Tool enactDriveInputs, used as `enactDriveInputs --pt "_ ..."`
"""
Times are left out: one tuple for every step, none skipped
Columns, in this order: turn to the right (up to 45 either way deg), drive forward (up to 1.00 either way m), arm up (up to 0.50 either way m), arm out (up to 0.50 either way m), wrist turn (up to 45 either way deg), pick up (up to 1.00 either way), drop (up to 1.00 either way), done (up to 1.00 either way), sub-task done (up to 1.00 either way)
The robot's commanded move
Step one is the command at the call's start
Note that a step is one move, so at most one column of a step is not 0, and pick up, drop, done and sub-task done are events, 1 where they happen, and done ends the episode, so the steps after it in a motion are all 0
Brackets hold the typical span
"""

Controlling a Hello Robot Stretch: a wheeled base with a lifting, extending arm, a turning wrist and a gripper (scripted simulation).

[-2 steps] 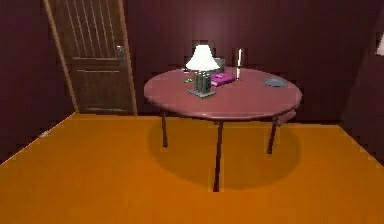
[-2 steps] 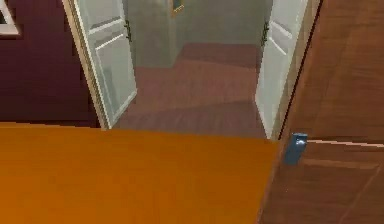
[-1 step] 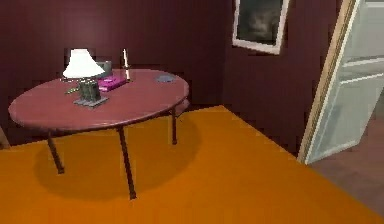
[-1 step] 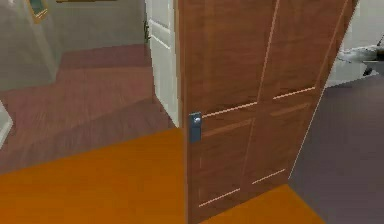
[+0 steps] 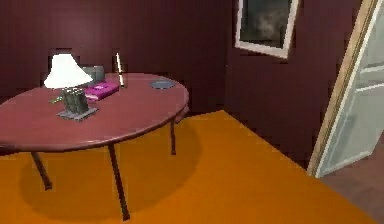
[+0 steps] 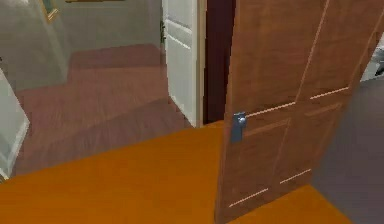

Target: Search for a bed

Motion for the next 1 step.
enactDriveInputs --pt "45.0 0.00 0.00 0.00 0.0 0.00 0.00 0.00 0.00"
